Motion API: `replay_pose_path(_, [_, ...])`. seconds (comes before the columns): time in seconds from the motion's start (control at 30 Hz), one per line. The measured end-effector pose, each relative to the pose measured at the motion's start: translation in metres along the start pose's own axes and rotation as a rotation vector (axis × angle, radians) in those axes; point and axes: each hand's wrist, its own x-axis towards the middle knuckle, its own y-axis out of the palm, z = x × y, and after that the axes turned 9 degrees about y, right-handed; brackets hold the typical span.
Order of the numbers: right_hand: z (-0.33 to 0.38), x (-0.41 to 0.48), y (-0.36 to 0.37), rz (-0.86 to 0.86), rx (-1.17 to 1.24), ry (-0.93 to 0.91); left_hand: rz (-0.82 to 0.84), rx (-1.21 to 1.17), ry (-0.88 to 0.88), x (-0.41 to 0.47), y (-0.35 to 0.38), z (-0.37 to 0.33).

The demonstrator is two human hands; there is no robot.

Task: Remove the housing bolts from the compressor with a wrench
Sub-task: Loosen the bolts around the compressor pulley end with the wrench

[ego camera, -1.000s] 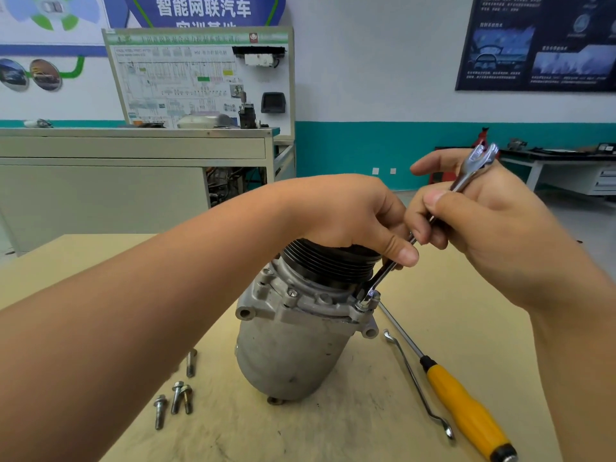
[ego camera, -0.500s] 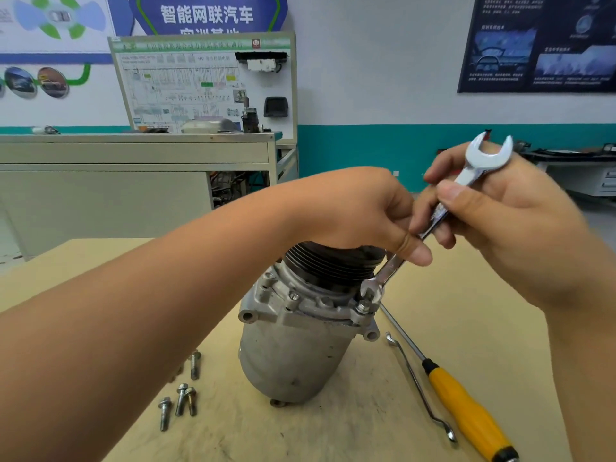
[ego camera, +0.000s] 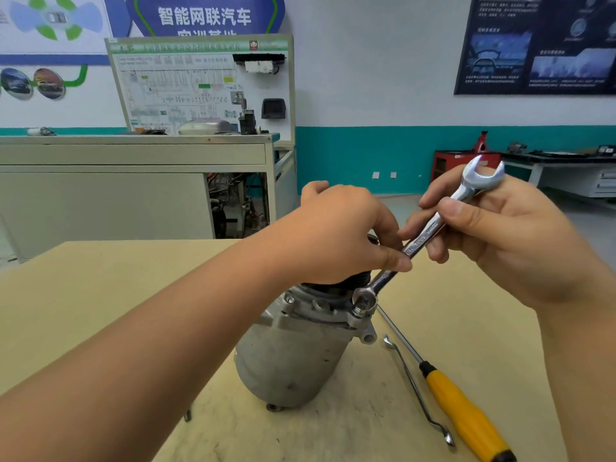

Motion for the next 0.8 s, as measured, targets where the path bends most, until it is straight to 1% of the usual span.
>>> replay_pose_path(0.2, [-0.0022,0.0010,-0.0036,0.085,0.009,-0.019,0.007,-0.052,-0.012,-0.0013,-0.0030,-0.0010])
replay_pose_path(0.33, [-0.0038,0.0008,-0.0048,0.104,0.043,-0.036,0.006,-0.043,-0.008,-0.0014,-0.0030,-0.0026])
replay_pose_path(0.43, [-0.0046,0.0007,-0.0057,0.113,0.060,-0.030,0.002,-0.015,0.000,-0.0012,-0.0034,-0.0034])
replay_pose_path(0.53, [-0.0055,-0.0001,-0.0061,0.127,0.054,-0.022,0.039,0.083,0.004,0.0010,-0.0001,-0.0034])
replay_pose_path(0.63, [-0.0064,0.0006,-0.0031,0.116,0.041,0.002,0.064,0.129,0.003,0.0017,0.0031,-0.0029])
replay_pose_path(0.8, [-0.0025,0.0017,-0.0003,0.046,0.124,-0.057,-0.005,0.042,0.003,0.0013,-0.0054,-0.0052])
